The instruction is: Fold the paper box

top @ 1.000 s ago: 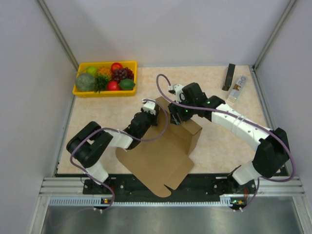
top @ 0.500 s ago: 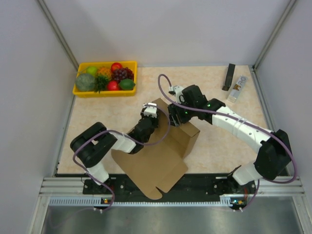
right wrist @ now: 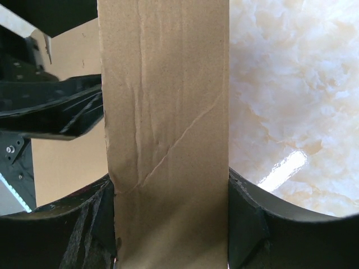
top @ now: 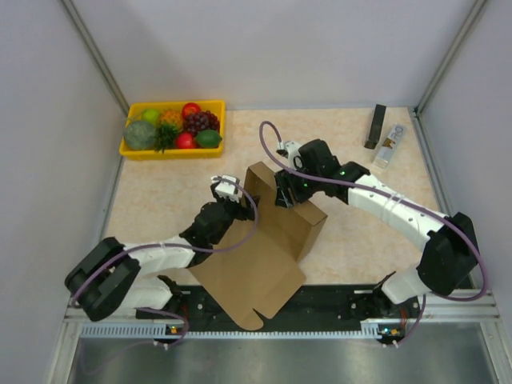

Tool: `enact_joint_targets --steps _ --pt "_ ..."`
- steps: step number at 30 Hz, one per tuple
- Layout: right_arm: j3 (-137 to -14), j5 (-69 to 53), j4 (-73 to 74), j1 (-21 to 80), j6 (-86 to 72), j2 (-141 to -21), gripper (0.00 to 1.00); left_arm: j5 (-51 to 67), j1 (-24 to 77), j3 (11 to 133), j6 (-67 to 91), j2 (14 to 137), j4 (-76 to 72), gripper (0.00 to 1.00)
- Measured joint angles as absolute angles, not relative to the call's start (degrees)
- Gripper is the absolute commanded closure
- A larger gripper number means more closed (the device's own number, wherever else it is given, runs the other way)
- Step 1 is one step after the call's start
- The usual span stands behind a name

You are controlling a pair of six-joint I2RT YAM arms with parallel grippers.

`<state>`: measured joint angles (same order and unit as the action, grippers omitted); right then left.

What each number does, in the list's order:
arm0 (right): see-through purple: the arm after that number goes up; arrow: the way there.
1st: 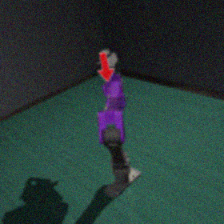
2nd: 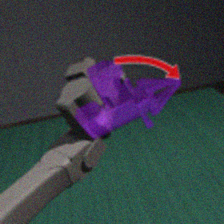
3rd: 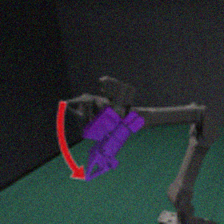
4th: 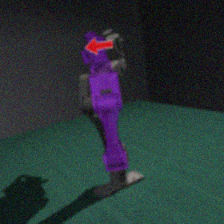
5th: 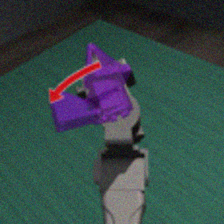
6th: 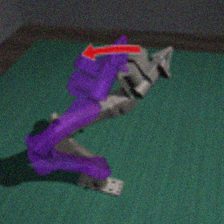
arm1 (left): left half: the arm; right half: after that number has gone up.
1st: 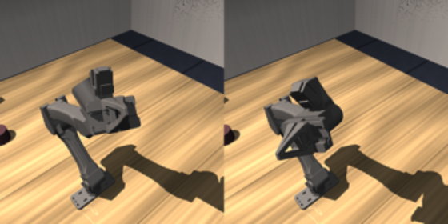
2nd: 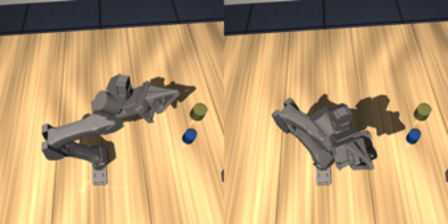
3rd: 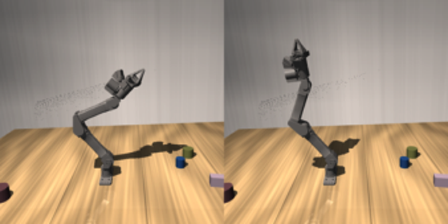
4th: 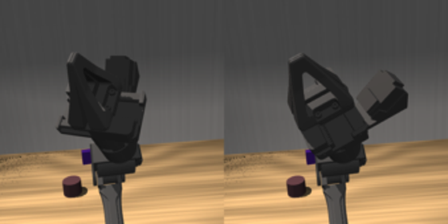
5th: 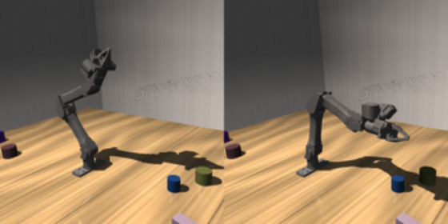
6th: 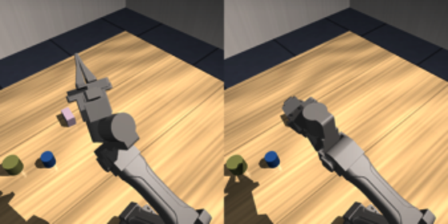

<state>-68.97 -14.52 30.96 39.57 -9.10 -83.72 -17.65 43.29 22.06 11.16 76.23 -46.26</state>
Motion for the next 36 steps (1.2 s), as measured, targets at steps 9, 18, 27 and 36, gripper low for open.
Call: enact_joint_targets --steps 9,18,27,36 --pt "-69.0 -15.0 31.0 39.5 -8.4 -83.7 0.41 -9.6 40.1 15.3 18.9 52.1 -33.9 0.11" --pt "-69.0 -13.7 31.5 39.7 -7.1 -83.7 0.41 7.4 21.8 37.7 32.9 50.4 -11.2 0.01" --pt "-69.1 -10.7 32.7 41.0 -6.0 -83.7 0.41 24.7 17.6 53.9 38.8 71.7 -9.9 0.04" --pt "-70.2 -9.2 33.9 41.6 -5.3 -84.2 0.41 34.9 16.1 52.2 41.8 82.0 -15.0 0.35"
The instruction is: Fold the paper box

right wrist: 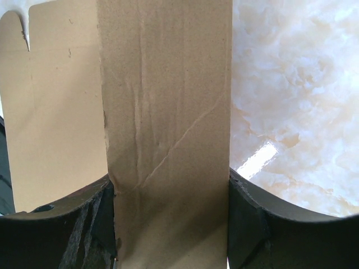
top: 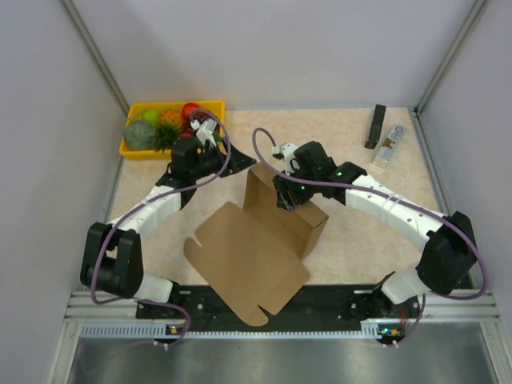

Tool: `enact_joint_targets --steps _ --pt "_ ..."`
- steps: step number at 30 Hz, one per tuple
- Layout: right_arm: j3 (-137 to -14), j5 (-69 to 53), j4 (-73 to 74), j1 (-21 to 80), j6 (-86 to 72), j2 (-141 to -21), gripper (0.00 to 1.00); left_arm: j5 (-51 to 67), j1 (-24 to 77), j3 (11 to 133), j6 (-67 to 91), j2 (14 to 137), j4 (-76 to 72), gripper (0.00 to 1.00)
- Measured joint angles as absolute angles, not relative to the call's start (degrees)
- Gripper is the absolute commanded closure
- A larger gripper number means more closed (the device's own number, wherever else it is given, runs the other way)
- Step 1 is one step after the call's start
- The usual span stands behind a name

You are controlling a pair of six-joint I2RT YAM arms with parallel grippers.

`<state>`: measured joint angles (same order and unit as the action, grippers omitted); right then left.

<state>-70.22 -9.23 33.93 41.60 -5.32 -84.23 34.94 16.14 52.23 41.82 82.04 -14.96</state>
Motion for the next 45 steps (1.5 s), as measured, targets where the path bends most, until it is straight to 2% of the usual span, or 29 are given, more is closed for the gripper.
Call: enact_joint_targets --steps 9,10,14,18,19,23,24,27,33,37,45 --pt "-70.3 -8.5 34.0 41.6 -4.7 -84.6 0.42 37.0 16.0 49.3 41.7 84.2 -18.5 0.53" --pt "-70.3 -8.3 34.0 41.6 -4.7 -84.6 0.42 37.3 16.0 49.3 41.7 84.7 -18.9 0.59" --pt "-70.7 -7.7 33.9 41.8 -4.6 -85.0 0.42 37.7 16.1 49.3 40.3 84.8 -19.8 0.70" --pt "-71.1 -7.1 33.9 42.0 -4.5 -85.3 0.42 37.5 16.2 48.6 39.3 84.5 -20.8 0.75" --pt "-71.1 -6.9 33.9 42.2 -4.5 -85.4 0.41 37.5 16.2 48.3 39.1 84.4 -21.1 0.73" --pt "-71.4 -6.5 34.0 42.4 -4.3 -86.0 0.37 36.6 16.1 48.0 38.2 83.9 -21.3 0.43" --pt "-71.4 -6.5 34.0 42.5 -4.3 -86.2 0.36 36.1 16.1 47.9 37.6 83.6 -20.5 0.33" --pt "-71.4 -6.3 34.1 42.9 -4.3 -87.3 0.30 33.7 15.9 47.9 35.6 81.8 -16.4 0.19" --pt "-71.4 -4.1 34.3 43.0 -4.3 -88.3 0.23 27.1 15.8 47.9 31.4 71.5 -6.5 0.02" --pt "-71.4 -3.0 34.4 43.0 -4.1 -88.3 0.21 22.8 15.7 46.7 30.1 63.2 -4.1 0.02" --pt "-72.2 -3.0 35.6 43.0 -4.1 -88.2 0.13 11.9 15.2 36.9 30.3 47.4 6.3 0.02"
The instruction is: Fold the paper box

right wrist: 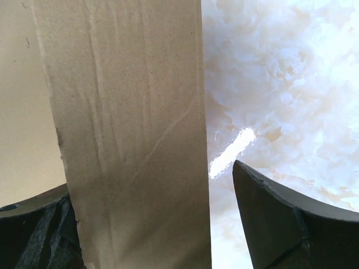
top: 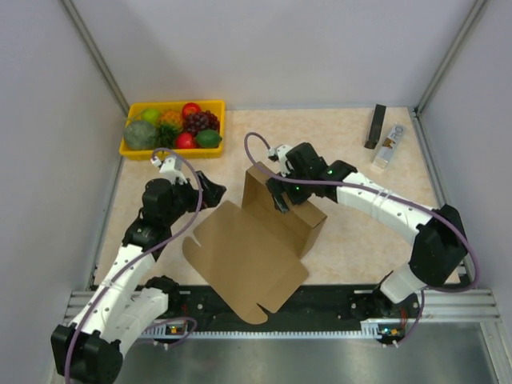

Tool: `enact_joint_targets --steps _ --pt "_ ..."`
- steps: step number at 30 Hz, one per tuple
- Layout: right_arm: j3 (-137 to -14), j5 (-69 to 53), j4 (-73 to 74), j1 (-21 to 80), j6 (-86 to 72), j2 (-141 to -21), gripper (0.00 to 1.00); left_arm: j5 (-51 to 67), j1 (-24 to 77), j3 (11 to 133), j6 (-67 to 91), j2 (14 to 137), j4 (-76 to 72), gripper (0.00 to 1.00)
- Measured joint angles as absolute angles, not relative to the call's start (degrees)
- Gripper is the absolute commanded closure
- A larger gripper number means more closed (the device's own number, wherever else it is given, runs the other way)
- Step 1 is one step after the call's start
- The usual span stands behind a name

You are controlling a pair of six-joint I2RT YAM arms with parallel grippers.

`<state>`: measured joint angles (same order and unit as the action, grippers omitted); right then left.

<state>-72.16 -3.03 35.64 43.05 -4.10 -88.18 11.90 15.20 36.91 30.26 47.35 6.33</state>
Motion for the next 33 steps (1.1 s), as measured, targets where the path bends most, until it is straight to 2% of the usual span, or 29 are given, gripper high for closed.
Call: enact_joint_targets --steps 2,6,15,21,25,30,33 --pt "-72.8 -2.6 36.1 43.1 -4.2 -88.0 0.11 9.9 15.1 35.7 31.4 45.3 10.6 0.02" --pt "-75.0 0.4 38.0 44.1 -4.9 -86.8 0.01 6.0 15.1 34.9 34.8 42.7 18.5 0.02" --pt "-81.9 9.4 46.3 50.8 -7.7 -79.4 0.01 3.6 15.1 29.3 39.0 38.4 24.9 0.02" --pt "-80.9 12.0 52.5 52.8 -16.4 -71.2 0.01 6.0 15.0 29.5 38.9 43.8 22.9 0.03" --pt "-74.6 12.1 55.2 54.5 -24.2 -62.7 0.01 7.7 14.8 29.2 39.4 45.2 22.1 0.08" --pt "-59.6 5.5 55.4 55.5 -34.3 -50.9 0.02 10.5 14.7 26.5 41.7 40.4 20.0 0.10" --pt "-50.3 4.6 55.1 61.0 -38.7 -45.2 0.03 12.1 14.6 25.5 42.8 38.3 20.4 0.09"
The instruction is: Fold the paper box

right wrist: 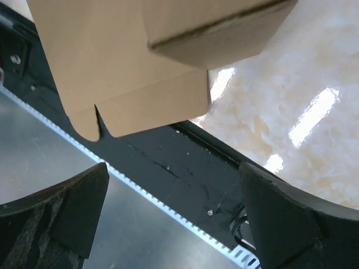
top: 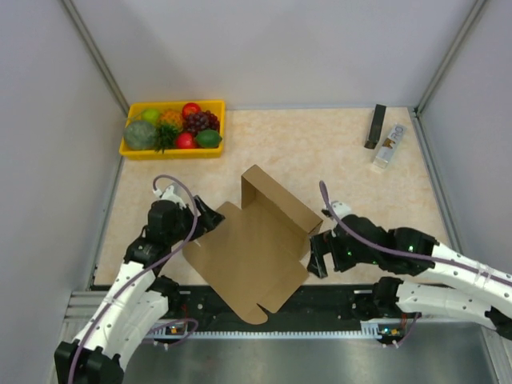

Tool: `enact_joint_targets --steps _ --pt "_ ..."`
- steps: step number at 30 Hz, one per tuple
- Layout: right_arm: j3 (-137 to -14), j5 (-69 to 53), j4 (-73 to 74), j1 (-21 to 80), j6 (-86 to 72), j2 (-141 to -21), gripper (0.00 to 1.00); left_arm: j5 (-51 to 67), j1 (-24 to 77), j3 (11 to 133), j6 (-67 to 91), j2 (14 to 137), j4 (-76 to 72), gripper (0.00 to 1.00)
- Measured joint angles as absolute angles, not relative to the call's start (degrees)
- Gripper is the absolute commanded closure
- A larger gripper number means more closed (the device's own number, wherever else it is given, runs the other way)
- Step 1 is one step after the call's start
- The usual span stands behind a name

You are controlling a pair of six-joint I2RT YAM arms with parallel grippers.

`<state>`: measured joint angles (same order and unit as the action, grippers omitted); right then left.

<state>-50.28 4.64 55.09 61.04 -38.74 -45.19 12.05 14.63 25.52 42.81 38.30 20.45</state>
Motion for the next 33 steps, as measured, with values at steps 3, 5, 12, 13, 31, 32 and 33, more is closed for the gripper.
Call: enact_joint_targets --steps 3,5,12,13,31,32,33 --pt "-46.4 7.3 54.8 68.3 -39.7 -41.6 0.07 12.3 14.6 25.3 44.0 35.8 22.2 0.06" --pt "-44.9 8.9 53.8 72.4 -39.8 -40.3 0.11 11.6 14.6 25.4 44.6 33.6 23.9 0.02" --pt "-38.0 16.0 44.1 95.9 -38.8 -42.0 0.15 5.4 14.6 32.4 44.4 30.3 33.9 0.02" --pt "-38.1 17.7 42.5 99.1 -37.6 -44.5 0.16 4.7 14.6 33.6 44.2 30.3 34.7 0.02" --pt "-60.4 28.9 29.3 84.4 -19.9 -86.5 0.32 0.9 14.4 34.3 57.0 29.6 59.0 0.07" --pt "-60.4 28.6 29.5 83.5 -19.5 -86.5 0.32 3.2 14.4 32.9 57.5 29.1 59.0 0.09" --pt "-60.4 28.3 29.3 82.6 -19.0 -86.4 0.32 6.7 14.4 30.1 58.2 28.2 58.3 0.10"
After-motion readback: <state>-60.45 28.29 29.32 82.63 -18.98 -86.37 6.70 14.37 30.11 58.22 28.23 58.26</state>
